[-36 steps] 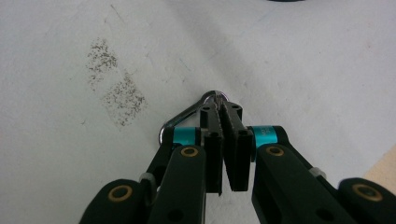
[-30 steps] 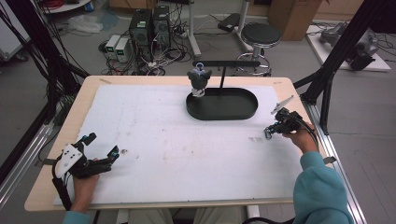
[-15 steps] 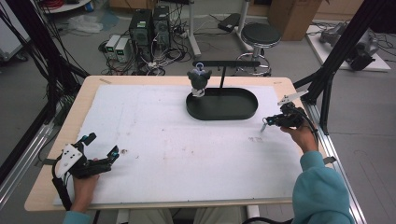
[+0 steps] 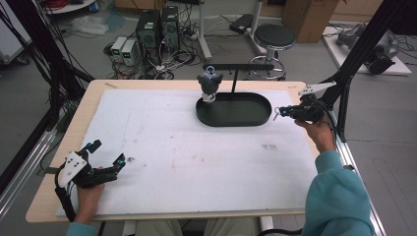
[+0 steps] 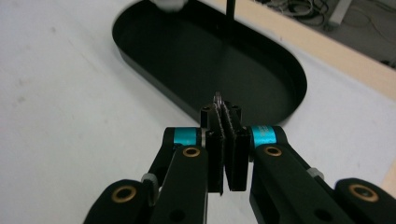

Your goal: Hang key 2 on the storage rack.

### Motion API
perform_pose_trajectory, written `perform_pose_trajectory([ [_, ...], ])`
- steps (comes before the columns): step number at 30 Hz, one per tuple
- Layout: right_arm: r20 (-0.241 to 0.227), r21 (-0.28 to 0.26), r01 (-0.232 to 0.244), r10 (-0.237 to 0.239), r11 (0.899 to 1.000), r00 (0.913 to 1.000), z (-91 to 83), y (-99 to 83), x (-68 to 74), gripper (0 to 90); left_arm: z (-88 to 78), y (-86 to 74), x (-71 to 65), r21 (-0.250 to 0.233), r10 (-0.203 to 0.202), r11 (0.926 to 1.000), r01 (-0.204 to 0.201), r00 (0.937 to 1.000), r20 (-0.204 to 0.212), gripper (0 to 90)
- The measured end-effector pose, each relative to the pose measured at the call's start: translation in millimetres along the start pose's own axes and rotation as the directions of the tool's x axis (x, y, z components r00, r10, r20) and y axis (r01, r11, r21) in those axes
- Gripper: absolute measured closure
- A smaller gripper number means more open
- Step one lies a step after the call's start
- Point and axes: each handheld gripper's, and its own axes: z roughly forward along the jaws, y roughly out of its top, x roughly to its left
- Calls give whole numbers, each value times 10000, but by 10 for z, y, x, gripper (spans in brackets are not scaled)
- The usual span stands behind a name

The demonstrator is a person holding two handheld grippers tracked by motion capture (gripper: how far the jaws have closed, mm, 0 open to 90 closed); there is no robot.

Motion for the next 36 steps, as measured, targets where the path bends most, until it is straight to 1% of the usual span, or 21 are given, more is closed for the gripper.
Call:
perform_pose_trajectory([
  [1, -8, -95, -6, 6, 10000, 10000, -8, 41, 8, 890, 0, 0, 0, 1, -1, 10000, 1, 10000, 2, 17],
  [3, 24, -254, 163, -163, 9995, 9999, -17, 122, 24, 889, 0, 0, 0, 1, 2, 10000, -2, 10000, 2, 17],
  [4, -8, -284, 137, -137, 9995, 9999, -22, 163, 33, 889, 0, 0, 0, -1, 2, 10000, -2, 10000, 0, 17],
  [8, -3, -503, 299, -299, 9983, 9996, -28, 309, 63, 889, 0, 0, 0, 9, -1, 10000, 1, 10000, 7, 18],
  [9, -75, -583, 223, -227, 9980, 9997, -27, 340, 64, 889, 0, 0, 0, -1, -1, 10000, 1, 10000, 8, 17],
  [11, -46, -686, 357, -361, 9970, 9993, -20, 402, 70, 889, -1, 1, 1, 20, -3, 10000, 3, 10000, 12, 17],
  [12, -93, -721, 319, -327, 9969, 9994, -15, 430, 77, 889, 0, 0, 0, 0, 2, 10000, -2, 10000, 7, 17],
  [13, -78, -739, 400, -407, 9965, 9991, -6, 461, 82, 889, 0, 0, 0, 0, 2, 10000, -2, 10000, 7, 17],
  [21, -119, -899, 571, -584, 9943, 9982, 24, 738, 99, 889, 0, 0, 0, 0, 8, 10000, -8, 10000, 3, 17],
  [28, -178, -949, 630, -650, 9935, 9977, 99, 928, 69, 889, -1, 1, 1, 18, -6, 10000, 6, 10000, 12, 17],
  [29, -151, -909, 697, -713, 9934, 9973, 112, 956, 59, 889, -1, 1, 1, 18, -4, 10000, 4, 10000, 15, 17],
  [30, -159, -906, 645, -662, 9938, 9977, 123, 987, 54, 889, 0, 0, 0, 0, -1, 10000, 1, 10000, 1, 17],
  [31, -221, -845, 658, -679, 9942, 9974, 134, 1020, 43, 889, -1, 1, 1, 16, 5, 10000, -5, 10000, 18, 17],
  [34, -301, -944, 670, -701, 9933, 9971, 168, 1114, 36, 889, 0, 0, 1, 7, 0, 10000, 0, 10000, 6, 17],
  [35, -351, -875, 665, -698, 9939, 9969, 182, 1142, 33, 889, 0, 0, 1, 7, 0, 10000, 0, 10000, 6, 17],
  [36, -343, -689, 718, -743, 9950, 9966, 195, 1181, 32, 889, -1, 1, 1, 17, 3, 10000, -3, 10000, 14, 17],
])
